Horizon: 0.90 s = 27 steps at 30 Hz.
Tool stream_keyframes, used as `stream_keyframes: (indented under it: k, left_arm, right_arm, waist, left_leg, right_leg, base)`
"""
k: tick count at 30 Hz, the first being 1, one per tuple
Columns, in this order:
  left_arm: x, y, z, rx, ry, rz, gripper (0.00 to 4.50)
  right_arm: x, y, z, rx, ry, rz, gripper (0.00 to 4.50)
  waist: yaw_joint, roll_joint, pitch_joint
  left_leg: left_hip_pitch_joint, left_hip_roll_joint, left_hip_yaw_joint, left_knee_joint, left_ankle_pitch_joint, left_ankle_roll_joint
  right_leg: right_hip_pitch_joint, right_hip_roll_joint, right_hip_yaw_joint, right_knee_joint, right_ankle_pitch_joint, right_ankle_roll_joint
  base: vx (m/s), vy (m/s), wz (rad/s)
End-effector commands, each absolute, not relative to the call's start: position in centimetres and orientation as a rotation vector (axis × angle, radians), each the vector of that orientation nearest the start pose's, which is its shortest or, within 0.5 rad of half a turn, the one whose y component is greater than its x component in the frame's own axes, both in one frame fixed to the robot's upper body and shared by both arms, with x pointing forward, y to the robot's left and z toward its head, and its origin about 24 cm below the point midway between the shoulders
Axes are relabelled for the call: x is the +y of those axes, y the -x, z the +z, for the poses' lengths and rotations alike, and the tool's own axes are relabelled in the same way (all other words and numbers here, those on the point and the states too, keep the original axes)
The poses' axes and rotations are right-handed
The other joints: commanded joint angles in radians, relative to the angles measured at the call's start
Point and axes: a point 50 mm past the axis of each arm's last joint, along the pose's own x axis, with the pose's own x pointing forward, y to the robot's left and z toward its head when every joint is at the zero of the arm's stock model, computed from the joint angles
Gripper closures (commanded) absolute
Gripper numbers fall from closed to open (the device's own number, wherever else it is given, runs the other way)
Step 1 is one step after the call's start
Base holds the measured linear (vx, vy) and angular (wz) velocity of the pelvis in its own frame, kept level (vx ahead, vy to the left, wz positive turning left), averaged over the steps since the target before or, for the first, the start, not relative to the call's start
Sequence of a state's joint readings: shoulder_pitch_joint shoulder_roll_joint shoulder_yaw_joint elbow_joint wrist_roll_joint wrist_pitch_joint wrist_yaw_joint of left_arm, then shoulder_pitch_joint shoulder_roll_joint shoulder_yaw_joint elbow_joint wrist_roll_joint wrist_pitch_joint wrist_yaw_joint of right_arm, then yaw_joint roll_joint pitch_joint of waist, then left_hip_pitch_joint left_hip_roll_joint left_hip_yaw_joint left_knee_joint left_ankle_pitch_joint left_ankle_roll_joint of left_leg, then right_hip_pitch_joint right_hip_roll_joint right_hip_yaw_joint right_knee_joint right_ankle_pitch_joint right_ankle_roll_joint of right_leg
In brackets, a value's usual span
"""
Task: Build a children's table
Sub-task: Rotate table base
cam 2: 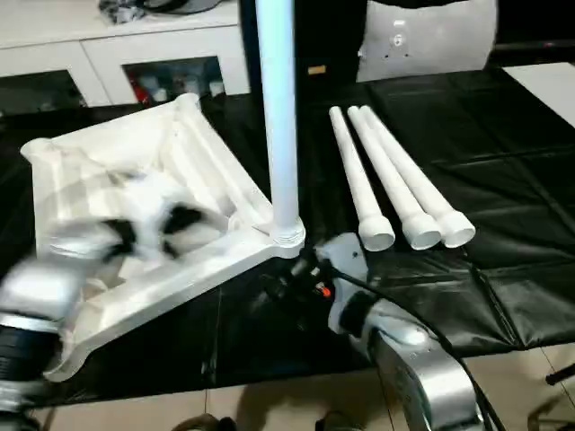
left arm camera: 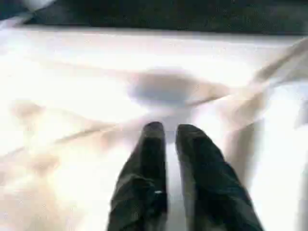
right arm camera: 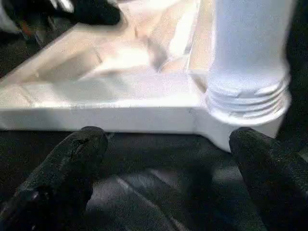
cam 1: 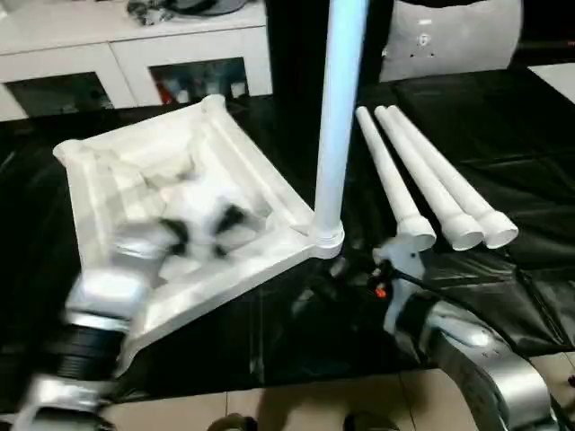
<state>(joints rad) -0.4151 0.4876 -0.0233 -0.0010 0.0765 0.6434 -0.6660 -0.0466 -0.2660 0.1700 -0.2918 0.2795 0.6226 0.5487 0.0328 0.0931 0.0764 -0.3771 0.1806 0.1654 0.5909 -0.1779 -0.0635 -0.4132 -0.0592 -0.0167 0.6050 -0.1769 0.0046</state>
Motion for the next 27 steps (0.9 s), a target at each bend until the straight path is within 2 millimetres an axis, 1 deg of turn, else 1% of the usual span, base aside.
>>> stream_keyframes:
  k: [1,2,3,4,5,6,7,8,9,10,12,13,15,17,19,20,21,22,23,25,26,27]
  left_arm:
    - [22.3,-30.8,11.5,0.414,-0.5,-0.395,4.09]
    - [23.8,-30.4,11.8,0.438,-0.55,-0.333,4.25]
    - [24.7,-30.1,12.0,0.456,-0.571,-0.299,4.34]
    - [24.8,-29.9,12.0,0.463,-0.568,-0.292,4.34]
    - [25.1,-29.6,11.8,0.481,-0.557,-0.286,4.42]
    - [25.3,-29.5,11.7,0.494,-0.55,-0.281,4.47]
    - [25.7,-29.1,11.5,0.52,-0.576,-0.266,4.47]
    - [26.1,-28.9,11.3,0.541,-0.599,-0.254,4.47]
    - [26.6,-28.5,11.1,0.566,-0.622,-0.236,4.47]
    - [27.0,-28.2,10.9,0.589,-0.648,-0.218,4.47]
    - [27.8,-27.6,10.5,0.635,-0.686,-0.193,4.47]
    - [27.9,-27.4,10.4,0.647,-0.689,-0.191,4.47]
    - [28.2,-27.0,10.2,0.674,-0.711,-0.185,4.47]
    - [28.4,-26.7,10.1,0.698,-0.727,-0.185,4.47]
    - [28.4,-26.6,10.0,0.709,-0.733,-0.189,4.47]
    - [28.0,-26.3,9.9,0.73,-0.711,-0.217,4.47]
    - [28.0,-26.3,9.9,0.73,-0.711,-0.217,4.47]
    - [27.7,-26.1,9.7,0.738,-0.695,-0.241,4.47]
    - [27.4,-26.0,9.6,0.751,-0.674,-0.268,4.47]
    - [26.6,-25.5,8.9,0.788,-0.637,-0.345,4.47]
    - [26.1,-25.2,8.6,0.806,-0.611,-0.399,4.47]
    - [25.7,-25.0,8.4,0.817,-0.595,-0.434,4.47]
  right_arm:
    - [-11.0,-23.6,5.8,0.371,-0.036,0.822,0.0]
    - [-10.7,-23.7,5.7,0.389,-0.026,0.839,0.0]
    - [-10.4,-23.8,5.6,0.408,-0.017,0.856,0.0]
    - [-10.3,-23.8,5.6,0.416,-0.015,0.86,0.0]
    - [-10.1,-23.8,5.4,0.431,-0.009,0.874,0.0]
    - [-10.0,-23.9,5.3,0.442,-0.004,0.883,0.0]
    - [-9.8,-24.0,5.1,0.456,0.012,0.887,0.0]
    - [-9.7,-24.2,4.9,0.466,0.024,0.889,0.0]
    - [-9.6,-24.4,4.8,0.47,0.032,0.887,0.0]
    - [-9.5,-24.6,4.7,0.472,0.039,0.884,0.0]
    - [-9.2,-25.0,4.6,0.471,0.05,0.88,0.0]
    - [-9.1,-25.2,4.6,0.47,0.054,0.88,0.0]
    - [-8.8,-25.5,4.6,0.464,0.056,0.876,0.0]
    - [-8.5,-25.9,4.6,0.456,0.058,0.867,0.0]
    - [-8.4,-26.1,4.6,0.451,0.065,0.862,0.0]
    - [-8.3,-26.5,4.5,0.445,0.075,0.851,0.0]
    - [-8.3,-26.5,4.5,0.445,0.075,0.851,0.0]
    - [-8.3,-26.8,4.4,0.439,0.079,0.84,0.0]
    - [-8.2,-27.1,4.4,0.433,0.081,0.83,0.0]
    - [-8.1,-27.9,4.5,0.419,0.084,0.809,0.0]
    - [-8.0,-28.3,4.5,0.415,0.086,0.801,0.0]
    - [-8.0,-28.6,4.5,0.412,0.087,0.796,0.0]
  waist:
    - [0.002,-0.004,-0.067]
    - [0.003,0.002,-0.063]
    - [0.002,0.0,-0.068]
    - [0.003,0.002,-0.067]
    - [0.004,-0.002,-0.066]
    - [0.008,0.002,-0.067]
    - [0.009,0.002,-0.067]
    - [0.011,0.006,-0.065]
    - [0.012,0.005,-0.067]
    - [0.011,0.005,-0.066]
    - [0.01,0.006,-0.066]
    - [0.009,0.008,-0.062]
    - [0.008,0.007,-0.062]
    - [0.008,0.009,-0.06]
    - [0.007,0.009,-0.06]
    - [0.008,0.011,-0.06]
    - [0.007,0.011,-0.059]
    - [0.007,0.01,-0.06]
    - [0.006,0.012,-0.059]
    - [0.005,0.012,-0.06]
    - [0.002,0.01,-0.057]
    - [0.0,0.01,-0.057]
  left_leg:
    - [0.007,0.02,-0.017,-0.068,-0.233,0.008]
    - [0.008,0.02,-0.016,-0.068,-0.238,0.006]
    - [0.009,0.021,-0.018,-0.067,-0.236,0.004]
    - [0.008,0.021,-0.016,-0.068,-0.232,0.002]
    - [0.01,0.022,-0.016,-0.068,-0.234,0.002]
    - [0.014,0.022,-0.014,-0.066,-0.235,0.002]
    - [0.012,0.022,-0.015,-0.066,-0.231,0.003]
    - [0.008,0.023,-0.017,-0.068,-0.23,0.004]
    - [0.007,0.024,-0.018,-0.067,-0.232,0.001]
    - [0.005,0.022,-0.017,-0.068,-0.232,0.001]
    - [0.007,0.022,-0.017,-0.068,-0.245,0.001]
    - [0.006,0.022,-0.018,-0.07,-0.253,-0.002]
    - [0.008,0.023,-0.019,-0.07,-0.265,-0.004]
    - [0.009,0.024,-0.02,-0.073,-0.283,-0.008]
    - [0.009,0.024,-0.02,-0.074,-0.291,-0.012]
    - [0.011,0.024,-0.02,-0.073,-0.293,-0.013]
    - [0.01,0.024,-0.021,-0.074,-0.295,-0.016]
    - [0.011,0.024,-0.02,-0.073,-0.293,-0.016]
    - [0.008,0.024,-0.021,-0.075,-0.295,-0.017]
    - [0.011,0.022,-0.021,-0.074,-0.303,-0.018]
    - [0.007,0.021,-0.021,-0.075,-0.312,-0.018]
    - [0.008,0.022,-0.022,-0.075,-0.315,-0.019]
  right_leg:
    - [0.044,-0.048,0.022,-0.082,-0.361,-0.137]
    - [0.041,-0.048,0.022,-0.082,-0.349,-0.139]
    - [0.043,-0.048,0.022,-0.077,-0.318,-0.152]
    - [0.043,-0.049,0.023,-0.076,-0.297,-0.162]
    - [0.041,-0.049,0.023,-0.077,-0.291,-0.167]
    - [0.038,-0.049,0.024,-0.076,-0.279,-0.182]
    - [0.039,-0.051,0.024,-0.074,-0.272,-0.185]
    - [0.041,-0.052,0.024,-0.073,-0.264,-0.187]
    - [0.041,-0.053,0.023,-0.071,-0.255,-0.187]
    - [0.042,-0.051,0.023,-0.071,-0.255,-0.185]
    - [0.04,-0.054,0.024,-0.073,-0.268,-0.183]
    - [0.039,-0.054,0.023,-0.073,-0.28,-0.181]
    - [0.038,-0.054,0.023,-0.075,-0.291,-0.181]
    - [0.034,-0.054,0.024,-0.076,-0.307,-0.175]
    - [0.034,-0.054,0.024,-0.075,-0.308,-0.176]
    - [0.034,-0.054,0.024,-0.075,-0.303,-0.18]
    - [0.034,-0.055,0.024,-0.074,-0.299,-0.184]
    - [0.034,-0.055,0.024,-0.074,-0.289,-0.187]
    - [0.036,-0.055,0.024,-0.073,-0.288,-0.188]
    - [0.034,-0.057,0.024,-0.072,-0.29,-0.196]
    - [0.036,-0.057,0.023,-0.074,-0.314,-0.195]
    - [0.035,-0.059,0.024,-0.075,-0.322,-0.197]
  base:
    - [0.0,0.0,0.0]
    - [0.0,0.0,0.0]
    - [0.0,0.0,0.0]
    - [0.0,0.0,0.0]
    - [0.0,0.0,0.0]
    - [0.0,0.0,0.0]
    - [0.0,0.0,0.0]
    - [0.0,0.0,0.0]
    - [0.0,0.0,0.0]
    - [0.0,0.0,0.0]
    - [0.0,0.0,0.0]
    - [0.0,0.0,0.0]
    - [0.0,0.0,0.0]
    - [0.0,0.0,0.0]
    - [0.0,0.0,0.0]
    - [0.0,0.0,0.0]
    - [0.0,0.0,0.0]
    - [0.0,0.0,0.0]
    - [0.0,0.0,0.0]
    - [0.0,0.0,0.0]
    - [0.0,0.0,0.0]
    - [0.0,0.0,0.0]
